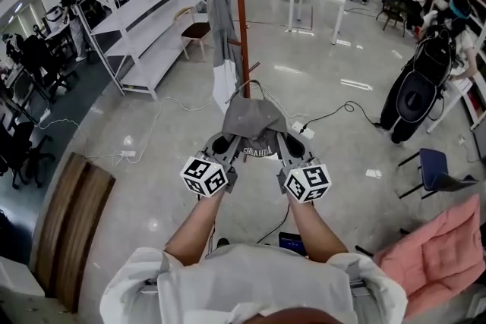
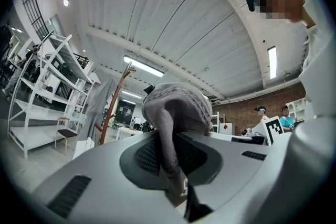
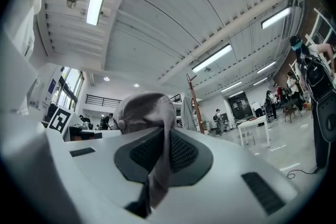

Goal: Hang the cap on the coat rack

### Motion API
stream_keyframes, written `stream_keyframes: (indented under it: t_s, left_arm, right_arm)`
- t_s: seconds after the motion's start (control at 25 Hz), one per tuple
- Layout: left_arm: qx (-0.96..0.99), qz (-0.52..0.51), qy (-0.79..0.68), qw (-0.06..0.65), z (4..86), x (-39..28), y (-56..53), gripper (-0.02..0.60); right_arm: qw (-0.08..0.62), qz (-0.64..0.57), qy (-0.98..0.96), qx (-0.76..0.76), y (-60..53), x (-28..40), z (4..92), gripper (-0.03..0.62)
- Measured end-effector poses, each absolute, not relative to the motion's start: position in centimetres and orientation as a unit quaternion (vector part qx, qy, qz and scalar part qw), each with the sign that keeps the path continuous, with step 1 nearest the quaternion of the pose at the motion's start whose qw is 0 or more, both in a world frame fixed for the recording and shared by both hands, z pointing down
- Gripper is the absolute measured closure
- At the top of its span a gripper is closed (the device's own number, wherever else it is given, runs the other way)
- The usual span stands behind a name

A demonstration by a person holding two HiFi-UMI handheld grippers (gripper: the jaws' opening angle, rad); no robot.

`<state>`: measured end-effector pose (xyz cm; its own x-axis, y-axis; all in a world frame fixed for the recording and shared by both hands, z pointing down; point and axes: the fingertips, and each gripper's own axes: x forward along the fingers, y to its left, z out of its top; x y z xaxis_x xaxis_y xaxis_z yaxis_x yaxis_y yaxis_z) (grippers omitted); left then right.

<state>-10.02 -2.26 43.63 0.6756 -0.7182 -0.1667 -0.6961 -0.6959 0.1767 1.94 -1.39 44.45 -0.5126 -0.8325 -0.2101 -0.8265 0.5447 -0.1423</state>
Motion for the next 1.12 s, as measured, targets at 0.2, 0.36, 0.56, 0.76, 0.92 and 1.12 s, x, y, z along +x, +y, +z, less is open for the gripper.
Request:
stream_keyframes:
  t_s: [0.2, 0.36, 0.56, 0.76, 0.92, 1.12]
  left_arm:
    - [0.915, -0.102, -0.386, 0.052, 44.1, -8.4, -1.5, 0.535]
    - [0.917, -0.097, -0.384, 0.052, 44.3, -7.7, -1.4, 0.535]
    - [0.92, -0.095, -0.376, 0.054, 44.5, -6.8, -1.9, 0.535]
    - [0.922, -0.096, -0.373, 0.054, 44.6, -6.2, -3.1, 0.535]
    - [0.921, -0.099, -0.372, 0.056, 44.5, -5.9, -5.1, 0.535]
    - [0.921, -0.108, -0.369, 0.057, 43.9, -5.0, -9.0, 0.535]
  right_arm:
    - [0.134, -0.026, 0.869, -0.476, -1.0, 3.5, 45.3, 0.559]
    - [0.136, -0.028, 0.868, -0.476, -0.8, 4.3, 45.5, 0.559]
    - [0.139, -0.032, 0.865, -0.481, -1.1, 5.2, 45.8, 0.559]
    - [0.141, -0.031, 0.865, -0.48, -2.4, 5.7, 46.0, 0.559]
    - [0.139, -0.031, 0.867, -0.478, -4.3, 6.1, 45.7, 0.559]
    - [0.138, -0.025, 0.866, -0.48, -8.2, 6.9, 45.0, 0.559]
